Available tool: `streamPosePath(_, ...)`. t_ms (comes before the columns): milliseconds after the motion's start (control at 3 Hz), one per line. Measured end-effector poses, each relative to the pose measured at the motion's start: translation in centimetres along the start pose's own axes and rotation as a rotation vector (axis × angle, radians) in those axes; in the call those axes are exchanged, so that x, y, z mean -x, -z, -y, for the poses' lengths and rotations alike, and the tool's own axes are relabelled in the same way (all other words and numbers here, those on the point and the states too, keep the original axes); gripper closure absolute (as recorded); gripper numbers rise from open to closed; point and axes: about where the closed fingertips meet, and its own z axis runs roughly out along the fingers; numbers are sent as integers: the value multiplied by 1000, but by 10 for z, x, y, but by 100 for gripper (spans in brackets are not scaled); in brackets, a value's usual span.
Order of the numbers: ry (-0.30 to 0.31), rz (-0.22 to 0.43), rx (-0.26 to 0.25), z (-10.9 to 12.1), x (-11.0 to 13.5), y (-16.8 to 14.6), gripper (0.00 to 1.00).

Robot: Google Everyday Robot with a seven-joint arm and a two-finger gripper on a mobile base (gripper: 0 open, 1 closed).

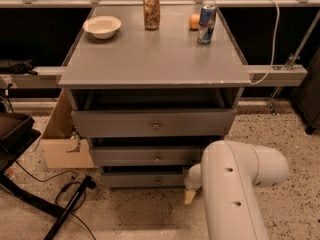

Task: Open bottom drawer

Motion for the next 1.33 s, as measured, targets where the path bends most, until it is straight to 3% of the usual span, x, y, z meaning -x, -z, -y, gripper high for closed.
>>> streamPosePath(667,-76,-66,-30,29,17,-18,42)
streamPosePath(1000,-76,-66,-30,27,17,-18,65)
streamPosePath(1333,-110,-71,0,10,11,-16,96)
